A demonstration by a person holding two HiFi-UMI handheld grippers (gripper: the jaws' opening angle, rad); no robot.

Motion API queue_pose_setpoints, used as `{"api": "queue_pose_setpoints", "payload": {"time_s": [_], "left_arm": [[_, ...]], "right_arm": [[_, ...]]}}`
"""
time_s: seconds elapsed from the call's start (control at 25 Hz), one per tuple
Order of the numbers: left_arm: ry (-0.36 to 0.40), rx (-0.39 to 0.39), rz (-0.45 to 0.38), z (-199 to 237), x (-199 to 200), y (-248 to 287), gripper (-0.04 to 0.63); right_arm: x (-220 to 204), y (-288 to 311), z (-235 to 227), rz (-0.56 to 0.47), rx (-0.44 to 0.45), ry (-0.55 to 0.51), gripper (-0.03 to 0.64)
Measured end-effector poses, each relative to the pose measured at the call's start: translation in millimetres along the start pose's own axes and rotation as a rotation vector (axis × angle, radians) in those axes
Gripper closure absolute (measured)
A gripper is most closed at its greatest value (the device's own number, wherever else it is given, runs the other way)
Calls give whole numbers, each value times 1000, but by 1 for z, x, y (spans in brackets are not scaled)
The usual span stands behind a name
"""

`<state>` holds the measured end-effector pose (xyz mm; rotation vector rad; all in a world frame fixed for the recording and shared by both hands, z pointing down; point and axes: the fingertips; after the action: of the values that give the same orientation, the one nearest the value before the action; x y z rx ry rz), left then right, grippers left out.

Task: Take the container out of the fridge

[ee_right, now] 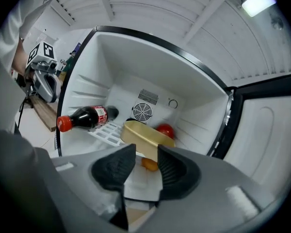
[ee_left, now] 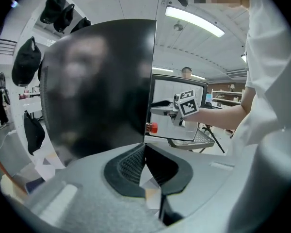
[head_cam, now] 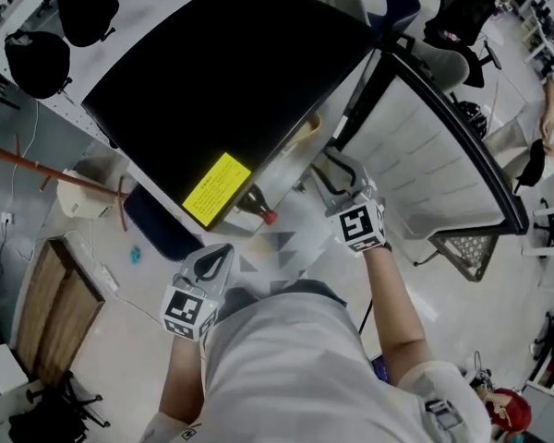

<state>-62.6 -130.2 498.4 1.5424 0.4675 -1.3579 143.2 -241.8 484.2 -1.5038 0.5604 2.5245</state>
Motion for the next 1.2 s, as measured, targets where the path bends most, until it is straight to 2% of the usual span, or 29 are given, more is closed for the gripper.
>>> {"api": "queue_pose_setpoints", "payload": {"time_s": [0.24, 0.44, 0.76, 1.04, 1.2], "left_arm": [[-42, 93, -5, -1, -7, -7, 588], [-71, 167, -26, 2, -9, -17, 588], [-116, 243, -53, 1, -18, -27, 588], [-148, 287, -65, 2, -25, -34, 588], [-165, 293, -75, 1, -27, -35, 588]], "right_arm": [[7, 24, -1, -12, 67, -123, 432], [7, 43, 0, -8, 104, -213, 413], [-8, 68, 15, 19, 161, -525, 403], [-13, 74, 26, 24, 189, -600, 405], [-10, 74, 23, 18, 165, -606, 456]]}}
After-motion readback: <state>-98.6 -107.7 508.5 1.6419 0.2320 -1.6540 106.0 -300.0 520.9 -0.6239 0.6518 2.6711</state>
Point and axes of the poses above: the fingertips, and each gripper's own axes: y forward along the fingers, z to its left, x out of its top, and after that the axes turned 4 degrees about -x, right-handed
